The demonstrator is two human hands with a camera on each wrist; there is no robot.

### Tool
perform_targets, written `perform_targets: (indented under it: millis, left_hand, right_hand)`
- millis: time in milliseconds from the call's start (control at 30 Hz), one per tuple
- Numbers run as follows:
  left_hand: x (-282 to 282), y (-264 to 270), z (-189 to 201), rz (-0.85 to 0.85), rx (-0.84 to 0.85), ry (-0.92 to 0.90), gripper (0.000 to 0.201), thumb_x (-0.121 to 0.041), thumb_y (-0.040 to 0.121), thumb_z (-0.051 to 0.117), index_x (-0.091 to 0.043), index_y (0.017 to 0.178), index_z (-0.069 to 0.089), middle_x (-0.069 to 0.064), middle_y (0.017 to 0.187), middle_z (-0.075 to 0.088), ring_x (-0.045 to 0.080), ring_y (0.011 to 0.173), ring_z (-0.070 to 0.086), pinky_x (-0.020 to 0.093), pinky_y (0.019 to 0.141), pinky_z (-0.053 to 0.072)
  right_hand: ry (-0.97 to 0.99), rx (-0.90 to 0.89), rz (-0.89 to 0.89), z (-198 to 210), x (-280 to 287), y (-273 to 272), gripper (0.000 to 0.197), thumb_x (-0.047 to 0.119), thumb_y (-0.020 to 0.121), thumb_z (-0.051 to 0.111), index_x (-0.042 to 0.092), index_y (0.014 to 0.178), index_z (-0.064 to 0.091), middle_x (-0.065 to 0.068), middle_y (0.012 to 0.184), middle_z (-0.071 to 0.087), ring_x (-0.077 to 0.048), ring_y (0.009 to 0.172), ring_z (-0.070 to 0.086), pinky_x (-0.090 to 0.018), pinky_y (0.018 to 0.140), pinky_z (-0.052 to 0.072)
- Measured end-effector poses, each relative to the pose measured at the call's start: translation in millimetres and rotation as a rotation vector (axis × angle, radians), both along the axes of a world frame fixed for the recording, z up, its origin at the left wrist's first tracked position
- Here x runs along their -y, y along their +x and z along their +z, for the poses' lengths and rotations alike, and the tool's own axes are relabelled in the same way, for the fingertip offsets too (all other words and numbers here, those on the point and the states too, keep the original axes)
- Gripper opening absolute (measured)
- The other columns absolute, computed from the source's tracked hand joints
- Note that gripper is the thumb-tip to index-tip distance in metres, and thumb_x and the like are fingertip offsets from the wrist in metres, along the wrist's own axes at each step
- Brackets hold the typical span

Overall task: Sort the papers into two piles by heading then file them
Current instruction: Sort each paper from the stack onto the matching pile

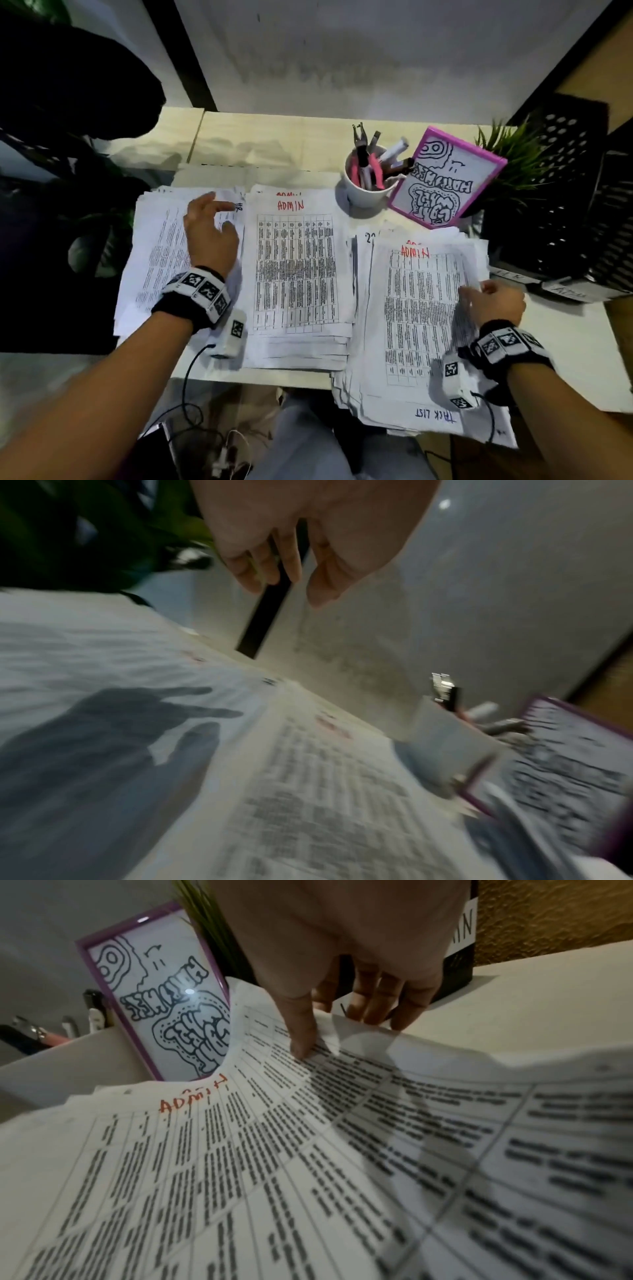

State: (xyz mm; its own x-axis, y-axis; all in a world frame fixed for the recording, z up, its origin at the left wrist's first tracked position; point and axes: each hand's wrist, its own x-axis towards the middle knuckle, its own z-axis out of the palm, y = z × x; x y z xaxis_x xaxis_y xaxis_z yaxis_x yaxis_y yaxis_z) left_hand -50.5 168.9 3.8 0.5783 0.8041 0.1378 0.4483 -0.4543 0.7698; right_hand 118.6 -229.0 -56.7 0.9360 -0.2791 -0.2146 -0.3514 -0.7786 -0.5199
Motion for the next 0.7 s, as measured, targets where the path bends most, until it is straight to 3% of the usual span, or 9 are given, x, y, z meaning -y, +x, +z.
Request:
perform_targets:
  millis: [67, 133, 200, 300, 367, 433, 500, 567, 700]
  left_hand:
    - [35, 25, 5, -0.125, 0.087, -0.064, 0.031, 0.007, 0.082, 0.051, -0.014, 0.101, 0.062, 0.002, 0.124, 0.05, 0.018, 0.117, 0.049, 0.03, 0.097, 0.044]
    - [70, 47, 4, -0.241, 0.13, -0.124, 0.029, 0.007, 0.082, 0.052, -0.014, 0.1, 0.061, 0.004, 0.116, 0.056, 0.016, 0.103, 0.057, 0.023, 0.086, 0.049]
    - [104, 65, -4, -0.319, 0.107, -0.199, 0.026, 0.006, 0.085, 0.05, -0.011, 0.099, 0.063, 0.008, 0.108, 0.062, 0.016, 0.088, 0.061, 0.021, 0.075, 0.05]
    - [143, 85, -20, -0.387, -0.045, -0.368, 0.027, 0.003, 0.088, 0.046, -0.008, 0.106, 0.064, 0.012, 0.106, 0.066, 0.024, 0.091, 0.065, 0.031, 0.081, 0.052]
    - [162, 91, -31, -0.396, -0.193, -0.374, 0.029, 0.003, 0.09, 0.046, -0.003, 0.113, 0.063, 0.013, 0.114, 0.065, 0.027, 0.105, 0.061, 0.022, 0.082, 0.045]
    - [176, 95, -40, -0.351, -0.304, -0.363, 0.029, 0.002, 0.092, 0.045, -0.002, 0.115, 0.062, 0.014, 0.12, 0.062, 0.028, 0.112, 0.058, 0.024, 0.085, 0.044]
    - [184, 97, -46, -0.282, -0.361, -0.342, 0.025, -0.004, 0.094, 0.044, -0.004, 0.112, 0.062, 0.015, 0.119, 0.062, 0.03, 0.109, 0.058, 0.031, 0.088, 0.046]
    - [192, 99, -48, -0.232, -0.362, -0.318, 0.019, -0.014, 0.093, 0.05, -0.005, 0.106, 0.06, 0.014, 0.112, 0.062, 0.031, 0.102, 0.059, 0.033, 0.083, 0.046]
    - [206, 97, -51, -0.246, -0.353, -0.316, 0.04, -0.026, 0.081, 0.071, -0.003, 0.108, 0.053, 0.014, 0.108, 0.058, 0.03, 0.098, 0.058, 0.034, 0.081, 0.045]
  right_hand:
    - [0.051, 0.134, 0.088, 3, 5, 0, 0.018, 0.013, 0.069, 0.079, 0.002, 0.074, 0.066, -0.019, 0.079, 0.063, -0.031, 0.075, 0.058, -0.03, 0.068, 0.041]
    - [0.117, 0.185, 0.116, 9, 6, 0, 0.012, 0.011, 0.07, 0.077, 0.007, 0.07, 0.065, -0.015, 0.075, 0.064, -0.029, 0.072, 0.059, -0.031, 0.069, 0.044]
    - [0.314, 0.147, 0.111, 19, 6, -2, 0.025, 0.001, 0.074, 0.071, 0.018, 0.062, 0.056, 0.004, 0.061, 0.063, -0.014, 0.061, 0.059, -0.025, 0.065, 0.049]
    - [0.549, 0.068, 0.103, 25, 15, -4, 0.034, -0.018, 0.074, 0.058, 0.016, 0.07, 0.061, 0.014, 0.051, 0.06, 0.004, 0.047, 0.054, -0.008, 0.049, 0.044]
    - [0.617, 0.058, 0.066, 26, 24, -6, 0.042, -0.022, 0.072, 0.052, 0.016, 0.067, 0.068, 0.011, 0.052, 0.061, -0.004, 0.054, 0.057, -0.011, 0.047, 0.045]
    - [0.716, 0.035, 0.004, 30, 30, -11, 0.046, -0.027, 0.066, 0.047, 0.013, 0.056, 0.067, 0.007, 0.047, 0.061, -0.013, 0.055, 0.056, -0.014, 0.047, 0.046]
    - [0.799, -0.017, 0.001, 33, 37, -16, 0.041, -0.03, 0.066, 0.042, 0.004, 0.053, 0.061, 0.003, 0.042, 0.057, -0.007, 0.042, 0.053, -0.014, 0.043, 0.044]
    - [0.766, -0.061, 0.012, 33, 46, -16, 0.041, -0.026, 0.073, 0.042, 0.006, 0.054, 0.06, 0.004, 0.043, 0.057, -0.003, 0.041, 0.052, -0.015, 0.046, 0.044]
    - [0.766, -0.093, -0.035, 29, 56, -18, 0.038, -0.023, 0.079, 0.038, 0.004, 0.059, 0.056, 0.003, 0.051, 0.058, -0.004, 0.045, 0.054, -0.023, 0.057, 0.045]
